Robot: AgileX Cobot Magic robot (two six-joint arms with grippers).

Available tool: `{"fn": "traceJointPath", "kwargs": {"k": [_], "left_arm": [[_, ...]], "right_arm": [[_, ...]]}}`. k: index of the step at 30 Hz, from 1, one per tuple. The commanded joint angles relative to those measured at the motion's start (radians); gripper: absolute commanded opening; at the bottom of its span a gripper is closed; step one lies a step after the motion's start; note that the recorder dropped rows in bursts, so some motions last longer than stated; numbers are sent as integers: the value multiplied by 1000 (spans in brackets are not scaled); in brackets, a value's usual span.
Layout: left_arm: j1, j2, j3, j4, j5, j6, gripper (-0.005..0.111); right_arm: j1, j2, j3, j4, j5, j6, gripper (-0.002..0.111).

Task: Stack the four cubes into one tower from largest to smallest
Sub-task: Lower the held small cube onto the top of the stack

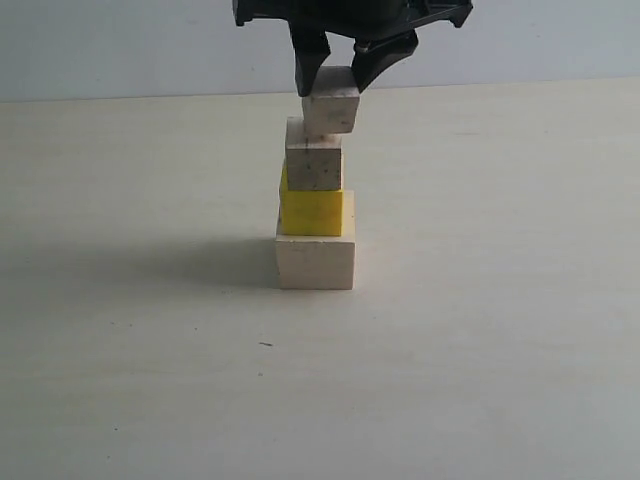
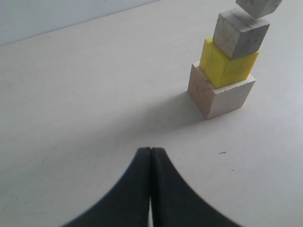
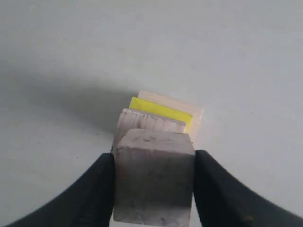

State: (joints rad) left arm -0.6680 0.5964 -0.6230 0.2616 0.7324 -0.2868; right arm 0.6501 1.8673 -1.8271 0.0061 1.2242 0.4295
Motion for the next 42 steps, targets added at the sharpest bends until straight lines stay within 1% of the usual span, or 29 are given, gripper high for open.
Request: {"fn": "traceJointPath", "kwargs": {"k": [1,7,16,25,28,33,42], "left_arm": [[2,-4,3,-11,-7,-4,0],[2,-4,3,-11,-7,-4,0],[2,-45,3,-11,-7,0,0],[2,-65,21,-9,-27,0,0],[2,-65,21,-9,-29,0,0],[2,-65,21,-9,-31,0,0],[2,-65,21,-7,-35,0,0]], "right_arm": [[8,0,-7,39,-3,1,0],[24,0,-7,-32,-3,22,0],[24,0,-7,-14,-3,24,0],[24,0,-7,3,-3,-37,0],[24,0,-7,14,-3,34,0],[24,0,-7,-25,-3,142,0],[42,2,-7,-36,-3,157,0]]}}
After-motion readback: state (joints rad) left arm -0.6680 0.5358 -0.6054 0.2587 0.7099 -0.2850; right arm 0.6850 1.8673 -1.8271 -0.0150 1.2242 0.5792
